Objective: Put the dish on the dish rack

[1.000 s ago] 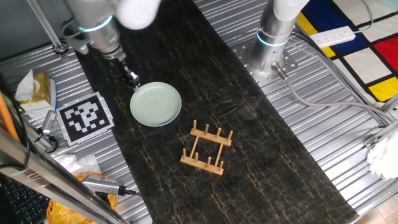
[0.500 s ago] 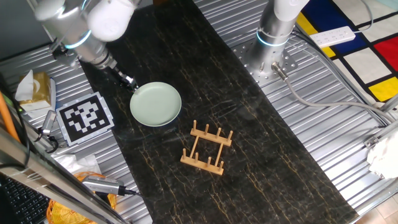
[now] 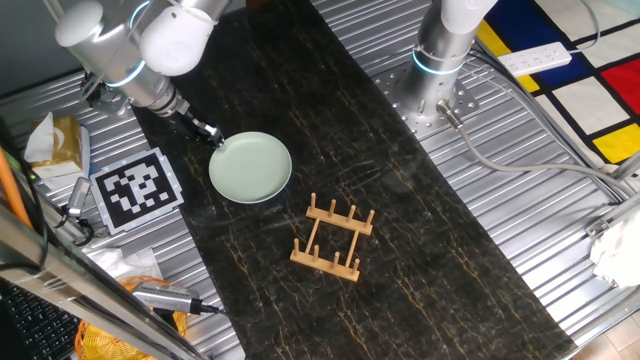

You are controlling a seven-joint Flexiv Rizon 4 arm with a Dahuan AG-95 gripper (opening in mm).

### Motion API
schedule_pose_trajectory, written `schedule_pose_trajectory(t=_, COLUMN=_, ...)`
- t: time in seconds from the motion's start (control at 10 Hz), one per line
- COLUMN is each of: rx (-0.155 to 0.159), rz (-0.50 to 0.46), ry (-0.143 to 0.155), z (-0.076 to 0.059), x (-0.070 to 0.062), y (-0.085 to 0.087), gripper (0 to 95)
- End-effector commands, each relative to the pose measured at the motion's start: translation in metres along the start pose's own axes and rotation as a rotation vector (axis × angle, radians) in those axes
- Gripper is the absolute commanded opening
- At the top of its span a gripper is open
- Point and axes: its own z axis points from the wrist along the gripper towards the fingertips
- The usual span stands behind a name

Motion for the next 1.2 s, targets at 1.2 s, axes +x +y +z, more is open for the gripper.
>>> schedule_pose_trajectory(t=1.2, rx=0.014, rz=0.002, ry=-0.006, z=0.0068, x=0.0011, y=-0.0060, gripper=0.0)
